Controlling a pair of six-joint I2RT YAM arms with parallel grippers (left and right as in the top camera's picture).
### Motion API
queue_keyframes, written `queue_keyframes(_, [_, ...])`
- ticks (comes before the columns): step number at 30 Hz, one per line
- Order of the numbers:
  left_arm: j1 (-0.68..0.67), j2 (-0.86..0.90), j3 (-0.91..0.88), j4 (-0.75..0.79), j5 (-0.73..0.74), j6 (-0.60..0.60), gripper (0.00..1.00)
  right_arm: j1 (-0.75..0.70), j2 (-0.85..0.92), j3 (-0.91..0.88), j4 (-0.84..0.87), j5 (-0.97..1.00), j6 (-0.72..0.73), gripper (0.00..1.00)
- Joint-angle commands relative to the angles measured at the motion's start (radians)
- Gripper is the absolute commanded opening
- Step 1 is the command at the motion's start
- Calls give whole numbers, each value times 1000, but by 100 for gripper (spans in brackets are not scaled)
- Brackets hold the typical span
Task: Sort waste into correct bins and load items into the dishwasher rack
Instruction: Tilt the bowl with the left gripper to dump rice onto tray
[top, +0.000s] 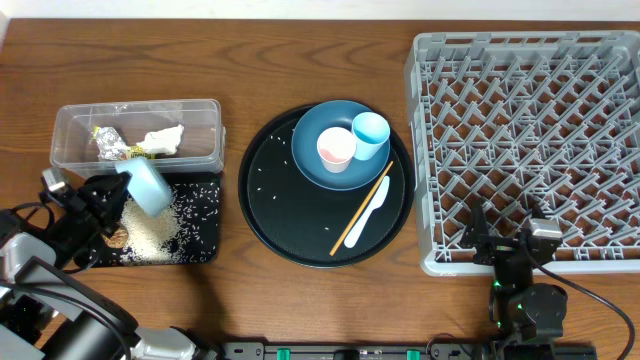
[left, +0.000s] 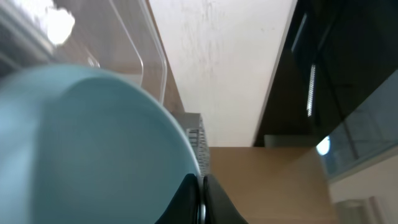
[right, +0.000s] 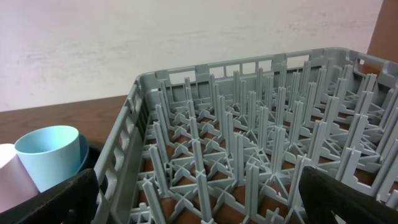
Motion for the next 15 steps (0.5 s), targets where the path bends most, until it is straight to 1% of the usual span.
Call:
queue_keyframes(1, [-6,-31,6,11,16,-38,6,8,0,-2,-4,10,-11,99])
queue_keyframes(3, [-6,-30,6,43,7,-95,6,8,0,-2,-4,10,-11,99])
queue_keyframes(4, [-7,-31,6,31,27,-119,6,8,0,-2,-4,10,-11,99])
queue_keyframes(5, [-10,-38,6,16,26,-117,6,8,0,-2,-4,10,-11,99])
queue_keyframes(6, [-13,-42,6,18,26,-88,6,8,0,-2,-4,10,-11,99])
queue_keyframes(7, [-13,-44,6,39,14,-81,6,8,0,-2,-4,10,-11,99])
queue_keyframes(9, [-14,-44,6,27,27,-121,6,8,0,-2,-4,10,-11,99])
queue_keyframes(10, [-18,-47,6,14,26,-122,6,8,0,-2,-4,10,-11,99])
queue_keyframes(11, [-18,-48,6,21,23,-95,6,8,0,-2,-4,10,-11,99])
queue_keyframes(12, [-17,-48,6,38,-6,-87,6,8,0,-2,-4,10,-11,99])
queue_keyframes(13, [-14,-48,6,38,-25,-104,6,8,0,-2,-4,10,-11,99])
queue_keyframes(15, [-14,-49,6,26,22,-105,7,8,0,-2,-4,10,-11,99])
